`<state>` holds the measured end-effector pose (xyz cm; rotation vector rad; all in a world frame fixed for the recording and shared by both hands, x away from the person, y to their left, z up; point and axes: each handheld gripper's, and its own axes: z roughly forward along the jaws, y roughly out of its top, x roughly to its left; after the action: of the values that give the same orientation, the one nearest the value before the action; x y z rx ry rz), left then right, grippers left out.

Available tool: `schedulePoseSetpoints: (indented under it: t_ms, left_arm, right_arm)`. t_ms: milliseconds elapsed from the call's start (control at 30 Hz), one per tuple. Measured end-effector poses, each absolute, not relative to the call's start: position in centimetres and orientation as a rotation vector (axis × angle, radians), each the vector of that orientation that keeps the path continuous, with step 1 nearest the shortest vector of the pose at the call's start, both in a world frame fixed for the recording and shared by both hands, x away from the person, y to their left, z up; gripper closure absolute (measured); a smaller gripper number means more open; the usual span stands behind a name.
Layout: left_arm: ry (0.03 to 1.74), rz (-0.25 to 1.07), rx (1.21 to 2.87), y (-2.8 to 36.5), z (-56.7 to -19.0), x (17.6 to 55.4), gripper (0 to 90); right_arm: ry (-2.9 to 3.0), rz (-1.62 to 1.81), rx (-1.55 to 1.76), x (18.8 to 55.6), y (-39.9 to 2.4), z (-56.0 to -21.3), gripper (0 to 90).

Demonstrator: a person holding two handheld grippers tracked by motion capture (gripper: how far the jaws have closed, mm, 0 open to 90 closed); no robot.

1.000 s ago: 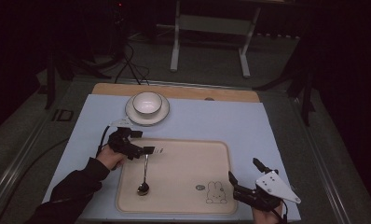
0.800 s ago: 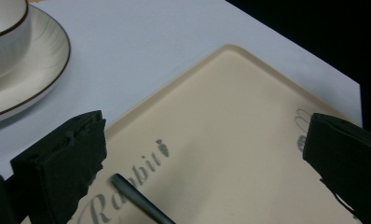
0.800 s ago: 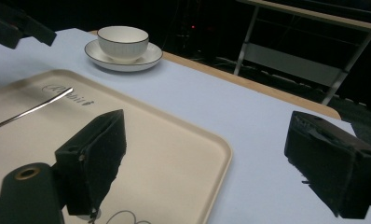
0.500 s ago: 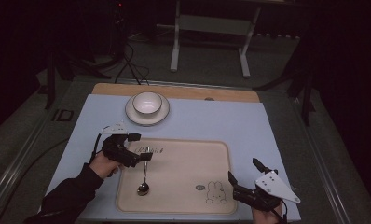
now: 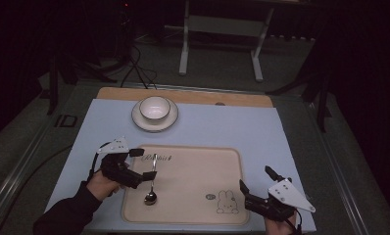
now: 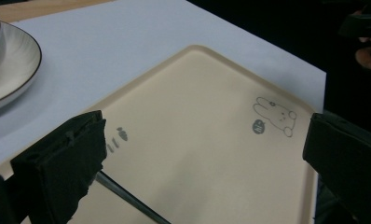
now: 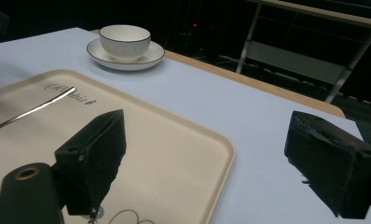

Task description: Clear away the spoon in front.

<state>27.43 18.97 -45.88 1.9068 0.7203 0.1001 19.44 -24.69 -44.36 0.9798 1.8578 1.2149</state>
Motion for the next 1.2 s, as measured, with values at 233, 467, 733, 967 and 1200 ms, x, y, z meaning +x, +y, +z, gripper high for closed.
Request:
schedulePoseSetpoints:
  t_ms: [233,467,733,967,1200]
  left_arm:
    - [0.706,0.120,1.902,19.6,-46.6,26.3,0.0]
    - [0.719,0.112,1.904,20.1,-47.6,25.5,0.0]
    - [0.706,0.134,1.879,19.9,-48.9,25.6,0.0]
    - [0.718,0.135,1.871,19.9,-49.5,25.8,0.0]
    - [0.730,0.129,1.864,20.0,-49.8,25.9,0.0]
  right_arm:
    - [1.860,1.213,0.977,19.4,-24.6,-44.4,12.4]
    - [1.862,1.211,0.974,19.4,-24.6,-44.4,12.5]
    - [1.867,1.208,0.970,19.5,-24.5,-44.4,12.5]
    - [1.874,1.211,0.967,19.5,-24.6,-44.5,12.5]
    - [1.881,1.213,0.978,19.6,-24.6,-44.6,12.5]
